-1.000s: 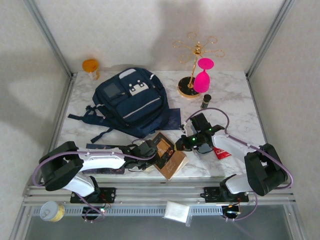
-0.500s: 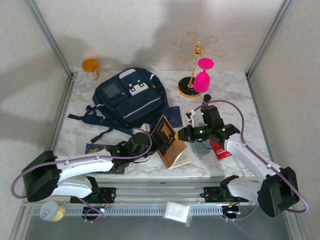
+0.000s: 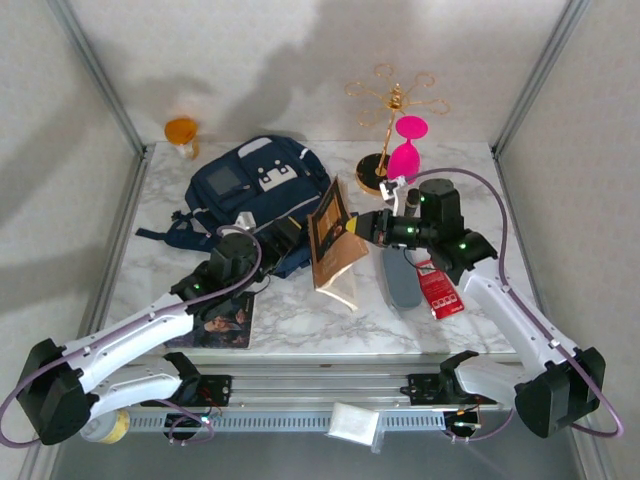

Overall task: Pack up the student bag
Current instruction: Pick up the book from the bottom-center of the table.

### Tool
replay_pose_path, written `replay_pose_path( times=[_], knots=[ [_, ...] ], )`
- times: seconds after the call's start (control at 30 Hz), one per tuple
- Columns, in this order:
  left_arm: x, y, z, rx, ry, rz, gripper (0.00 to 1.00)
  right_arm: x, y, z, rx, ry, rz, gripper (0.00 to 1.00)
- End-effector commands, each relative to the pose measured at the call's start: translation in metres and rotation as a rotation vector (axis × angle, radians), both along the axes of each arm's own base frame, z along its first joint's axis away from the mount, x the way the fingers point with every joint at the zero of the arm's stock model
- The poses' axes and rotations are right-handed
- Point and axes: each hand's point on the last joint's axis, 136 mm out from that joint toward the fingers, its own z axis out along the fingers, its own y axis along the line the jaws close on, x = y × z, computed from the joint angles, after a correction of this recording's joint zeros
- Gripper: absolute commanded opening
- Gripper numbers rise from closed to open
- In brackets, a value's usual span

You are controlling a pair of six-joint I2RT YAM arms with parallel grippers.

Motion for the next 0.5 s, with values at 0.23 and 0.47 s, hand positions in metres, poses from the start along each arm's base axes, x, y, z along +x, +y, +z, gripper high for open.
replay_pose_path(
  times=[0.23,0.47],
  knots=[
    [0.020,-0.037,0.046,-0.253,-0.156,-0.089,0.88,0.006,0.020,0.049,0.234,-0.058,0.090,0.00],
    [0.020,-0.036,0.077,-0.312,-0.243,-0.103,0.69,0.016,0.016,-0.001,0.172,0.060,0.040,0.00]
  ],
)
